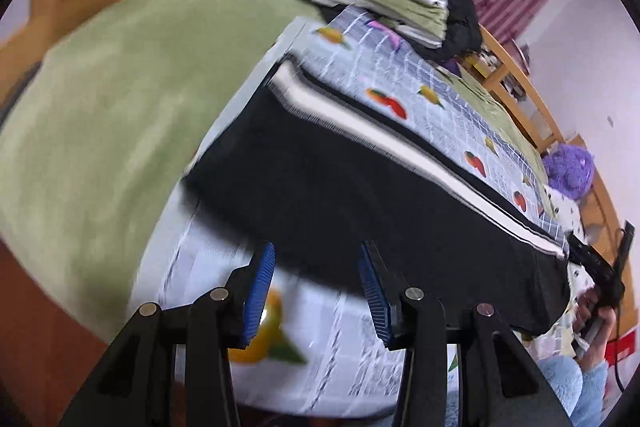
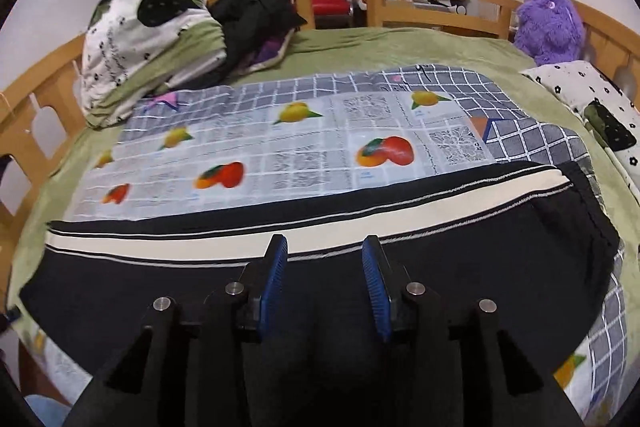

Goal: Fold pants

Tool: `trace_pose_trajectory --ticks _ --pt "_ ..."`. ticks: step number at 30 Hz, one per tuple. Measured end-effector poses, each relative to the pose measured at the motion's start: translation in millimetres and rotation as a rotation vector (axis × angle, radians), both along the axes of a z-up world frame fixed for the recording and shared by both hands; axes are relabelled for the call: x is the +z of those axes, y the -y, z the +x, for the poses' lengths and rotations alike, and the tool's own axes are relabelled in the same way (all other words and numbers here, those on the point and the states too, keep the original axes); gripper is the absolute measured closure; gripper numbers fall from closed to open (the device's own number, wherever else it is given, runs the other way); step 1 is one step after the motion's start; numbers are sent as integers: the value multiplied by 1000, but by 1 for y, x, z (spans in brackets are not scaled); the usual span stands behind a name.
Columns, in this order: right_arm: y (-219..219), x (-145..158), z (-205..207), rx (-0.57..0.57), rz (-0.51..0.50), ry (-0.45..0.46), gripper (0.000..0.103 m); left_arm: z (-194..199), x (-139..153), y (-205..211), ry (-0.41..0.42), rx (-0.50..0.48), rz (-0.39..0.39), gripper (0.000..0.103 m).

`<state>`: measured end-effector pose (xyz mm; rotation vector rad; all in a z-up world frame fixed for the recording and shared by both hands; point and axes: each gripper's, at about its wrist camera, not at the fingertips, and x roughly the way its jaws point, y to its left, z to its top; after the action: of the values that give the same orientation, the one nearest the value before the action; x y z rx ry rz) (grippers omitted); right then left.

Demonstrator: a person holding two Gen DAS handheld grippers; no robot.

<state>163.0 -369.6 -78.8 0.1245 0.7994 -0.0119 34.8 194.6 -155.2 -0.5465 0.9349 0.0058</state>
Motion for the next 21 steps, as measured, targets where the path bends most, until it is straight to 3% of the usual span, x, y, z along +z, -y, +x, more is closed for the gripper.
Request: trace_pose_trajectory --ticks 6,8,13,16,18,21 --pt "-17 31 -26 21 69 -51 65 -2 -49 -22 0 107 -121 62" --pt "-19 38 -37 13 83 -55 65 -1 -53 -31 49 124 -159 62" --pt "-20 44 -65 -23 91 -40 65 17 -56 -48 81 170 -174 62" --pt "-15 34 -78 -41 99 -16 65 22 -60 -59 87 217 -221 62" --pt "-8 21 -87 -47 124 -7 65 23 -58 -62 83 244 -215 64" --pt "3 1 -94 -67 155 6 65 36 -44 -55 57 231 -83 84"
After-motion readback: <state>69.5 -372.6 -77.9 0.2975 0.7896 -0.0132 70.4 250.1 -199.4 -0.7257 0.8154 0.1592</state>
